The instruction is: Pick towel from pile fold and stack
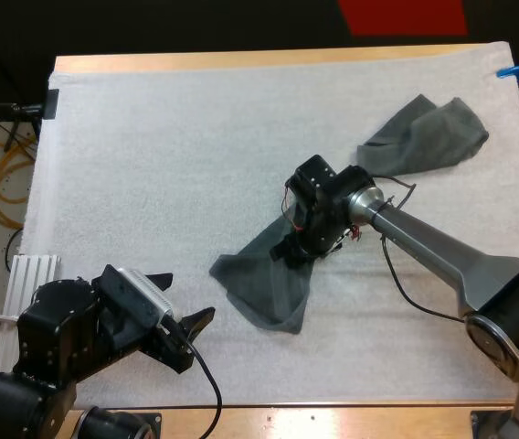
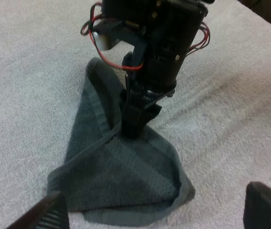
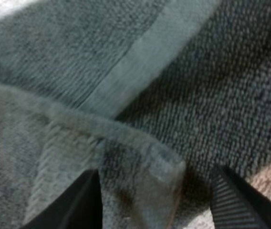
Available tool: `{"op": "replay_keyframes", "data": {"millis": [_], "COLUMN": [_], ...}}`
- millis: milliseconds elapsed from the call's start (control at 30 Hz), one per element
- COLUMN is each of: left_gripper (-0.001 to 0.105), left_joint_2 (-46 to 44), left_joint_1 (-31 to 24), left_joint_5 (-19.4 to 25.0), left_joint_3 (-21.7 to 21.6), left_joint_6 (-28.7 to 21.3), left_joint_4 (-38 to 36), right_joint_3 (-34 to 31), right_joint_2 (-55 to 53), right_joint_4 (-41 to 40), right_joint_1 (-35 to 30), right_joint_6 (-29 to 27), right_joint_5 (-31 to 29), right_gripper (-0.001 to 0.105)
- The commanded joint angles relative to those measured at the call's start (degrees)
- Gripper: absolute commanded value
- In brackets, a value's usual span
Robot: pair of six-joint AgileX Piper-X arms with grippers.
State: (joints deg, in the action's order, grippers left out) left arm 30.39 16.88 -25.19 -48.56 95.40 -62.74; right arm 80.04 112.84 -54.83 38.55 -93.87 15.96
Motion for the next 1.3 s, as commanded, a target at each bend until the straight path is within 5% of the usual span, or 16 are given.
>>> {"op": "replay_keyframes", "data": {"millis": [0,100,233,433,667,967,1267], "left_gripper": [0.072,0.072,0.072,0.072,0.072,0.072,0.072], "left_joint_2": [-0.18,-0.18,-0.18,-0.18,-0.18,0.2,7.11], "left_joint_1": [0.28,0.28,0.28,0.28,0.28,1.13,12.58], "left_joint_5": [-0.25,-0.25,-0.25,-0.25,-0.25,-0.25,-2.79], "left_joint_3": [0.06,0.06,0.06,0.06,0.06,0.06,0.22], "left_joint_6": [-0.1,-0.1,-0.1,-0.1,-1.97,-2.25,-2.61], "left_joint_4": [0.46,0.46,0.46,0.33,0.0,0.0,1.85], "right_joint_3": [0.43,0.43,0.43,0.43,-1.78,-25.28,-42.05], "right_joint_2": [0.08,0.69,0.58,-2.47,-12.65,-31.23,-44.73], "right_joint_4": [-0.03,0.57,1.44,-3.33,-11.32,-6.52,-1.02], "right_joint_1": [-0.08,-0.08,-0.08,-0.08,-0.59,-0.58,-0.58], "right_joint_6": [-0.45,-1.86,-2.42,-4.16,-4.86,9.52,19.85], "right_joint_5": [0.95,0.95,0.95,0.03,-11.45,-16.63,-15.96], "right_gripper": [0.049,0.043,0.001,0.0,0.0,0.0,0.0]}}
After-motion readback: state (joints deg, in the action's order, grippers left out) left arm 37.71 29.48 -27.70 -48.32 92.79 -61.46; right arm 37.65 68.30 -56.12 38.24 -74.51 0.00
